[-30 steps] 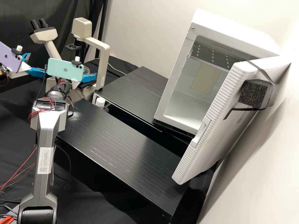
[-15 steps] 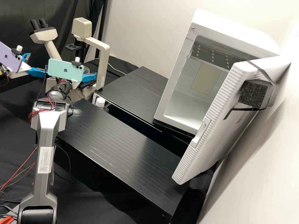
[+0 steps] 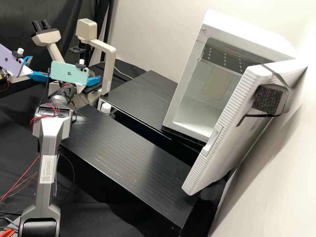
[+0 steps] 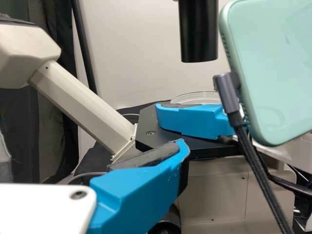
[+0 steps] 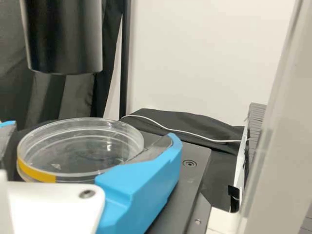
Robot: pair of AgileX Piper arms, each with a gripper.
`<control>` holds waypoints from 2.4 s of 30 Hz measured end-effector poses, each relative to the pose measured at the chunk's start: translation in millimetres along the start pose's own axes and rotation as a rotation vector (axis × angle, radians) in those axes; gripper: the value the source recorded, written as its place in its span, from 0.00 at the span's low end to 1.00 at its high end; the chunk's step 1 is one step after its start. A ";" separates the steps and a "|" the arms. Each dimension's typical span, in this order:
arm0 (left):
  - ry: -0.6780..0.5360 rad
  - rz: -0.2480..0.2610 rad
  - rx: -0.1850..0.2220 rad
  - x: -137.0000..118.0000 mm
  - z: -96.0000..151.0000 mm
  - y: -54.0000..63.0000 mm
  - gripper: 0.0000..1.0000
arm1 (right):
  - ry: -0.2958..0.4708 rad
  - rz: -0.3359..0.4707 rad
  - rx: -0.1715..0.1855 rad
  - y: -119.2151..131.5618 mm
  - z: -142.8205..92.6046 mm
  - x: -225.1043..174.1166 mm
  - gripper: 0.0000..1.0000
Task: Return the petri dish to the incubator.
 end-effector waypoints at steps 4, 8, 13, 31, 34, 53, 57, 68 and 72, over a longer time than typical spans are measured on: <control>0.000 0.000 0.000 0.0 0.0 0.0 1.00 | 0.000 -0.011 -0.008 -0.8 -0.2 0.1 0.00; 0.000 0.000 0.000 0.0 0.0 0.0 1.00 | 0.000 -0.012 -0.008 -0.9 -0.2 0.0 0.00; 0.000 0.000 0.000 0.0 0.0 0.0 1.00 | 0.000 -0.012 -0.008 -0.9 -0.2 0.0 0.00; 0.000 0.000 0.000 0.0 0.0 0.0 1.00 | 0.038 0.003 0.019 3.1 14.5 -12.0 0.00; 0.000 0.000 0.000 0.0 0.0 0.0 1.00 | 0.049 -0.014 0.032 6.9 18.0 -25.5 0.00; 0.000 0.000 0.000 0.0 0.0 0.0 1.00 | 0.197 0.017 0.064 34.8 30.2 -139.5 0.00; 0.000 0.000 0.000 0.0 0.0 0.0 1.00 | 0.224 0.070 0.052 44.4 42.9 -171.6 0.00; 0.000 0.000 0.000 0.0 0.0 0.0 1.00 | 0.182 0.296 0.116 103.0 105.8 -259.5 0.00; 0.000 0.000 0.000 0.0 0.0 0.0 1.00 | 0.134 0.412 0.169 127.7 128.9 -276.9 0.00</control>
